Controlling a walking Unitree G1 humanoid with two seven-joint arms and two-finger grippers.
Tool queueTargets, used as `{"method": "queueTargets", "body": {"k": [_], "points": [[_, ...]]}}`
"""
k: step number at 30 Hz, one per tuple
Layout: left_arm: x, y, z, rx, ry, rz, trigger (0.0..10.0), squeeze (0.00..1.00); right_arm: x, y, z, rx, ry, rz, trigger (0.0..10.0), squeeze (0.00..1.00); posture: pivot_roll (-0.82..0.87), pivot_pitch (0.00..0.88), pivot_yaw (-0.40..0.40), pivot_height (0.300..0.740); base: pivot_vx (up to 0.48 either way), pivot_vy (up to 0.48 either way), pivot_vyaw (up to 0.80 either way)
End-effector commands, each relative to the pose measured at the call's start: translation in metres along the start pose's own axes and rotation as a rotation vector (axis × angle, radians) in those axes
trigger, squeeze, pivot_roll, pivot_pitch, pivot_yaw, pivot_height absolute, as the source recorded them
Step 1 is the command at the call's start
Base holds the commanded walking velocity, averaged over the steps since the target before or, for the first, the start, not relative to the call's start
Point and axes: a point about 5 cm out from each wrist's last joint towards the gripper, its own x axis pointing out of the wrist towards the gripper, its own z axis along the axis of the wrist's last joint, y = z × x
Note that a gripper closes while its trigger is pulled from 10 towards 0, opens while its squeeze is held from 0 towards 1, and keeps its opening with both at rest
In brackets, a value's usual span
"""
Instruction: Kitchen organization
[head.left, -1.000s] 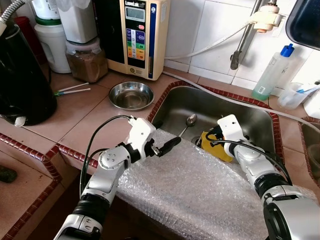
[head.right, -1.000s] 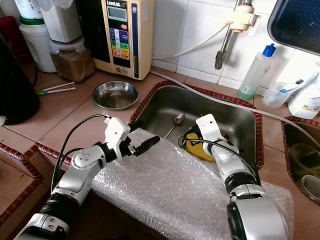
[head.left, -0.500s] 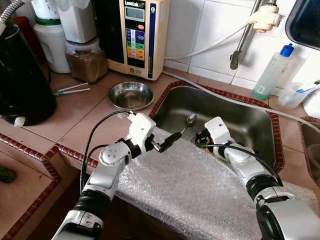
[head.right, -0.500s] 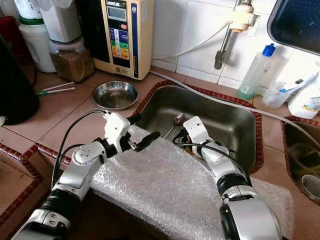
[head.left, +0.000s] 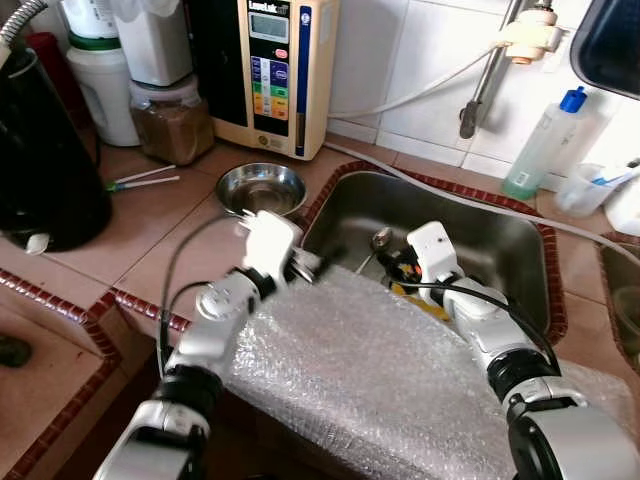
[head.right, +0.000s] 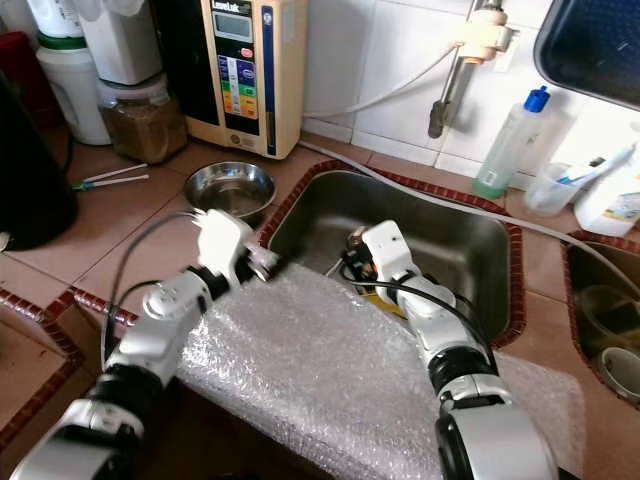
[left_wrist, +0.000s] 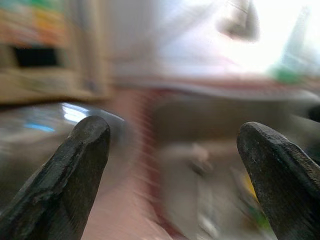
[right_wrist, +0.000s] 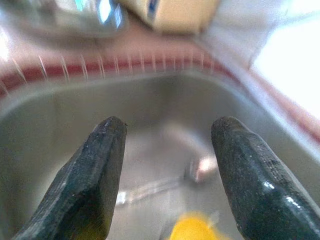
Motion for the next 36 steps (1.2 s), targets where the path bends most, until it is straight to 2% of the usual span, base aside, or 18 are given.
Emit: {"method": "queueTargets", "body": {"k": [1, 5, 8, 11, 13, 17, 23, 24, 25, 30, 36], "points": [[0.002, 0.006, 0.002, -0.019, -0.011, 0.066, 10.0, 1.00, -0.002, -0.002, 0.007, -0.012, -0.046, 0.012, 10.0, 1.00, 0.05, 0.000, -0.039, 0.740, 0.000, 0.000, 0.00], [0.005, 0.007, 0.004, -0.013, -0.014, 0.085, 10.0, 1.00, -0.004, 0.000, 0.007, -0.031, -0.053, 0.022, 10.0, 1.00, 0.04, 0.000, -0.038, 0.740, 0.000, 0.000, 0.00], [0.008, 0.012, 0.003, 0.000, 0.002, 0.139, 10.0, 1.00, -0.006, 0.002, 0.008, -0.029, -0.066, 0.027, 10.0, 1.00, 0.04, 0.000, -0.034, 0.740, 0.000, 0.000, 0.00], [0.009, 0.025, 0.005, -0.057, 0.009, 0.253, 10.0, 1.00, -0.007, 0.008, 0.012, -0.040, -0.090, 0.051, 10.0, 1.00, 0.03, 0.000, -0.027, 0.740, 0.000, 0.000, 0.00], [0.009, 0.028, 0.005, -0.069, 0.017, 0.279, 10.0, 1.00, -0.008, 0.009, 0.013, -0.037, -0.098, 0.055, 10.0, 1.00, 0.03, 0.000, -0.026, 0.740, 0.000, 0.000, 0.00], [0.013, 0.038, 0.004, -0.150, 0.053, 0.399, 10.0, 1.00, -0.010, 0.013, 0.016, -0.045, -0.119, 0.065, 10.0, 1.00, 0.03, 0.000, -0.021, 0.740, 0.000, 0.000, 0.00], [0.018, 0.038, 0.002, -0.218, 0.115, 0.457, 10.0, 1.00, -0.013, 0.020, 0.020, -0.056, -0.133, 0.092, 10.0, 1.00, 0.01, 0.000, -0.013, 0.740, 0.000, 0.000, 0.00], [0.019, 0.039, 0.002, -0.260, 0.127, 0.481, 10.0, 0.38, -0.014, 0.023, 0.025, -0.048, -0.158, 0.107, 10.0, 1.00, 0.01, 0.000, -0.007, 0.740, 0.000, 0.000, 0.00], [0.019, 0.040, 0.001, -0.272, 0.137, 0.487, 10.0, 0.00, -0.014, 0.025, 0.027, -0.044, -0.171, 0.116, 10.0, 1.00, 0.00, 0.000, -0.003, 0.740, 0.000, 0.000, 0.00], [0.019, 0.042, -0.003, -0.333, 0.186, 0.508, 10.0, 0.00, -0.018, 0.032, 0.037, -0.067, -0.201, 0.147, 10.0, 1.00, -0.01, 0.000, 0.012, 0.740, 0.000, 0.000, 0.00], [0.018, 0.046, -0.004, -0.384, 0.219, 0.537, 10.0, 0.00, -0.022, 0.036, 0.036, -0.054, -0.193, 0.139, 10.0, 1.00, -0.01, 0.000, 0.022, 0.740, 0.000, 0.000, 0.00]]}}
